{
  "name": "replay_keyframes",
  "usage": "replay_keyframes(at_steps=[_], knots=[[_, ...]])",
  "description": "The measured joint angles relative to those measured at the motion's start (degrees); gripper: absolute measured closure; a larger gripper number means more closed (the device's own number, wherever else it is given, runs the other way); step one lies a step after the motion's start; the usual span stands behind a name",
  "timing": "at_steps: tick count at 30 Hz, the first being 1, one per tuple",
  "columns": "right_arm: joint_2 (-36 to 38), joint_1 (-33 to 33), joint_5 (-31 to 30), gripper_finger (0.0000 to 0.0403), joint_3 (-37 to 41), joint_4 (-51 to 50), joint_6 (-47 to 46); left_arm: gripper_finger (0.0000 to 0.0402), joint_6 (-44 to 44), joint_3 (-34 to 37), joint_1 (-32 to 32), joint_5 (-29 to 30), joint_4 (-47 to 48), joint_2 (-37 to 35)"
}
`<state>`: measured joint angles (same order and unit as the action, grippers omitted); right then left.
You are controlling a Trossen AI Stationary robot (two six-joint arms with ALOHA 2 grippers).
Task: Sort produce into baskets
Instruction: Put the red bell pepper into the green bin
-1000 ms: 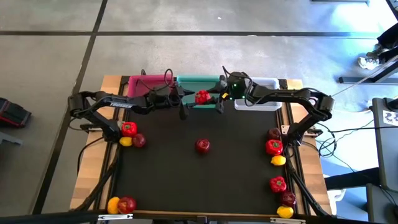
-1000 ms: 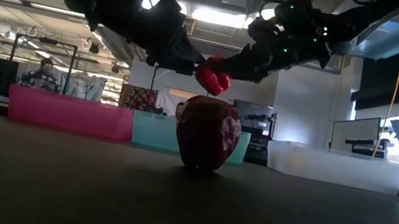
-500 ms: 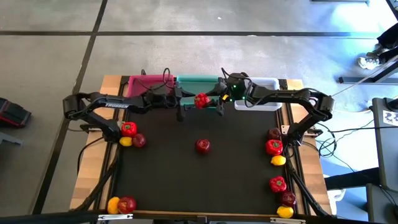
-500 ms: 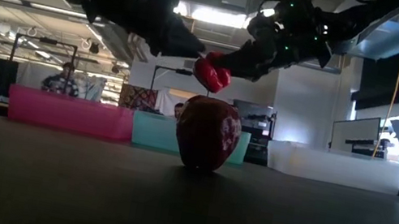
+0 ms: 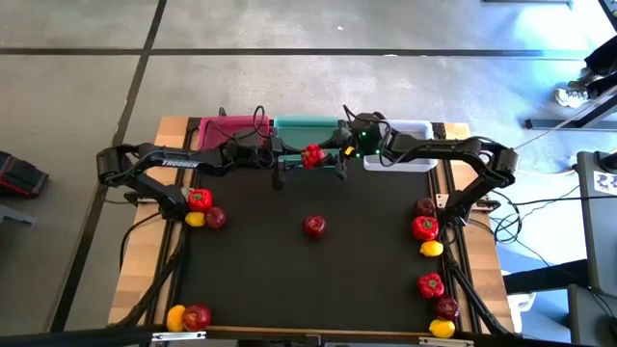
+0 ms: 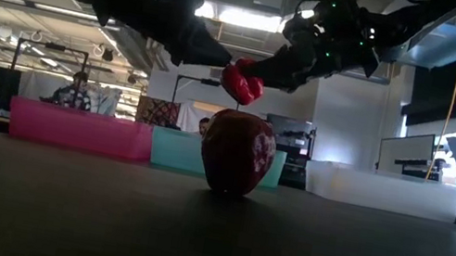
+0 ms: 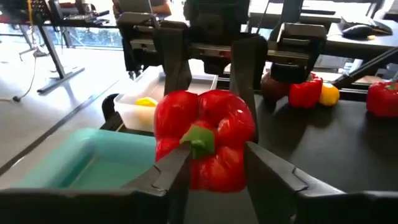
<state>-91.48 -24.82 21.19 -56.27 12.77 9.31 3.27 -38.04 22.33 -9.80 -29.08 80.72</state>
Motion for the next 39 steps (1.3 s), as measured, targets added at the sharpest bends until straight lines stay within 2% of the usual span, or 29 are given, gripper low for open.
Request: replay_keyframes(at_steps=[14, 22, 25, 29, 33, 39], knots=[[0.0, 2.3, -3.5, 0.0265, 0.0, 0.8, 1.9, 0.0385, 1.6, 0.0, 0.0, 0.0, -0.2, 0.0], [0.0, 2.4, -4.0, 0.0261, 0.0, 0.8, 1.0, 0.0391, 1.9, 0.0, 0.1, 0.0, -0.2, 0.0], [0.0, 2.4, -4.0, 0.0237, 0.0, 0.8, 0.1, 0.0392, 1.9, 0.0, 0.1, 0.0, -0.2, 0.0], [0.0, 2.4, -4.0, 0.0184, 0.0, 0.5, -0.1, 0.0395, 1.9, 0.0, 0.3, 0.0, -0.3, 0.0], [2.5, 2.3, -5.6, 0.0143, 0.0, -3.1, -0.1, 0.039, 1.8, 0.0, 1.0, -0.2, -0.3, 0.0], [9.4, 2.3, -10.2, 0.0126, 0.0, -15.2, 1.0, 0.0394, 1.8, 0.0, 2.5, -0.2, 0.3, 0.0]])
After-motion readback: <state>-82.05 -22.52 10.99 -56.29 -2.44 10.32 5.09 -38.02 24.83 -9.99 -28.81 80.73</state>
